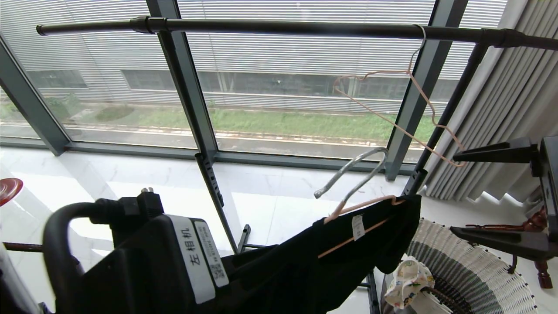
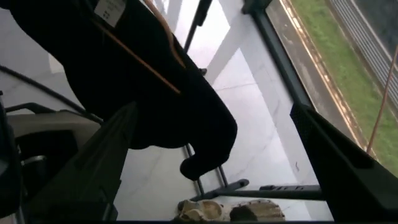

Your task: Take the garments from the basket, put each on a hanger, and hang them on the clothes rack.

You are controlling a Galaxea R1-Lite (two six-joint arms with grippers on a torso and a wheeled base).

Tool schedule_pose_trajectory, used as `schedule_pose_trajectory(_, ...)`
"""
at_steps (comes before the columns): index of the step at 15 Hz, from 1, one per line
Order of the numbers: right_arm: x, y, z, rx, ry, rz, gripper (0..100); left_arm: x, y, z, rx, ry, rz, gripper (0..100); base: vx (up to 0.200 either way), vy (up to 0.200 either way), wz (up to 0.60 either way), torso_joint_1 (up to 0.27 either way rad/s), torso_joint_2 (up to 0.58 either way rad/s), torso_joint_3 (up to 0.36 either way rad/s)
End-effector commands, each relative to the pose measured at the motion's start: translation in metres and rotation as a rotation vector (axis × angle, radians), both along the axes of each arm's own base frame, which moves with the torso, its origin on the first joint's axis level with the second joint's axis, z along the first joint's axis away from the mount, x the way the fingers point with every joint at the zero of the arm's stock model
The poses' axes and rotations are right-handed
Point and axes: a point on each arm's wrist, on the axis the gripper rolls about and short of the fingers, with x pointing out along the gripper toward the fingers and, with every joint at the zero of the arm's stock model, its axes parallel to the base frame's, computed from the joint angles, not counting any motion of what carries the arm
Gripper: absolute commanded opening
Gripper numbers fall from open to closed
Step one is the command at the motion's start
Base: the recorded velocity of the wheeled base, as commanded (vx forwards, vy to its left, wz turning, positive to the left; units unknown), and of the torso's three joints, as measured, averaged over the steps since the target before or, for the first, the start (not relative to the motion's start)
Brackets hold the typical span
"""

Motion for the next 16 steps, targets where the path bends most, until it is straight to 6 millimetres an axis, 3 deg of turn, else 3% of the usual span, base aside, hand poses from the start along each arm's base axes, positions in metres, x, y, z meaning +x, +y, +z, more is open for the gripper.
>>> schedule_pose_trajectory(1,-0.009,0.014,0.004,-0.051,-0.031,0.142,100,-0.004,-0.014,-0.003,0.021,0.010,-0.048,0,0.000,0.000,0.00,0.000,0.00,0.000)
schedule_pose_trajectory(5,-0.002,0.036,-0.017,-0.191,-0.020,0.295,100,-0.009,-0.032,-0.005,0.042,0.017,-0.104,0,0.000,0.000,0.00,0.000,0.00,0.000)
schedule_pose_trajectory(16,0.015,0.045,-0.034,-0.249,0.064,0.263,100,-0.020,-0.038,0.003,0.017,-0.001,-0.151,0,0.000,0.000,0.00,0.000,0.00,0.000)
